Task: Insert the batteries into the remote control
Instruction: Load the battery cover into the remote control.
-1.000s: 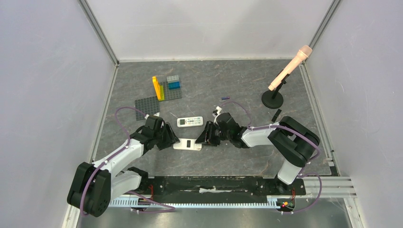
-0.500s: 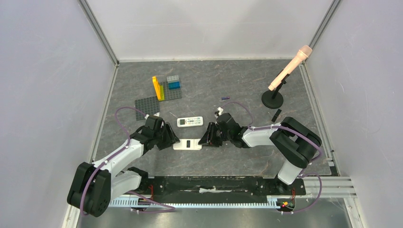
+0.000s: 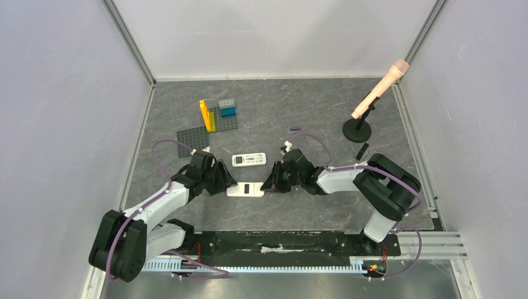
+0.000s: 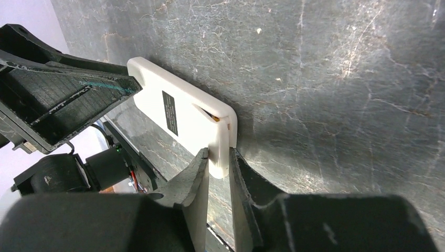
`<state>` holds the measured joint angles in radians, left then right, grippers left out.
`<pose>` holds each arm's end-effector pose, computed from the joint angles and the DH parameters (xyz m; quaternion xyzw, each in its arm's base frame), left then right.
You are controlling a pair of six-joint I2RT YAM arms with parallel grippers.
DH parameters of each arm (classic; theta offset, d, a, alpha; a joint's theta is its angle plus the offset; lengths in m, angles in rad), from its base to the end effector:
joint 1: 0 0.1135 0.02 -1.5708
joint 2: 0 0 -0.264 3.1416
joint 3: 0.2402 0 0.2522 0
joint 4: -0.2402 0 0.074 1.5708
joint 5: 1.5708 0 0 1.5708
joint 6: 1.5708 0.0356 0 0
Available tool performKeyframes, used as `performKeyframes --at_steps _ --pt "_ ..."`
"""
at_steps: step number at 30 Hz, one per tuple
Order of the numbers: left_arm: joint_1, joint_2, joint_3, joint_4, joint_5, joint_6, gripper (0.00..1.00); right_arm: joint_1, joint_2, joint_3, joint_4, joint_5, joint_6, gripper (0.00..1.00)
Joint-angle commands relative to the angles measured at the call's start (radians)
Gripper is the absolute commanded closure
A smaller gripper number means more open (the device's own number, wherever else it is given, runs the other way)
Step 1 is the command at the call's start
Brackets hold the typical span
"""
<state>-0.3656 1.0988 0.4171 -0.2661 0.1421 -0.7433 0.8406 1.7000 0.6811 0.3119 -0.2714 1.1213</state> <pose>0.1773 -0.0733 0.1522 -0.1569 0.9367 -0.2184 0.2243 0.2036 0.2417 0.1278 0.0698 0.8989 0.4130 0.1286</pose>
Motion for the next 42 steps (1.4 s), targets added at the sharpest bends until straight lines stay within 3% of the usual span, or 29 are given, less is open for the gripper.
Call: performKeyframes --at_steps 1,20,42 --pt "0.004 0.040 -0.044 -0.006 0.010 -0.011 0.41 0.012 0.010 -0.008 0.014 0.011 0.003 0.80" --pt "-0.008 0.077 -0.051 0.001 0.027 -0.013 0.45 0.021 0.026 -0.062 0.027 0.027 0.023 0.86" --pt "-0.013 0.138 -0.083 0.090 0.111 -0.034 0.67 0.092 0.119 -0.036 0.055 0.094 0.049 0.99"
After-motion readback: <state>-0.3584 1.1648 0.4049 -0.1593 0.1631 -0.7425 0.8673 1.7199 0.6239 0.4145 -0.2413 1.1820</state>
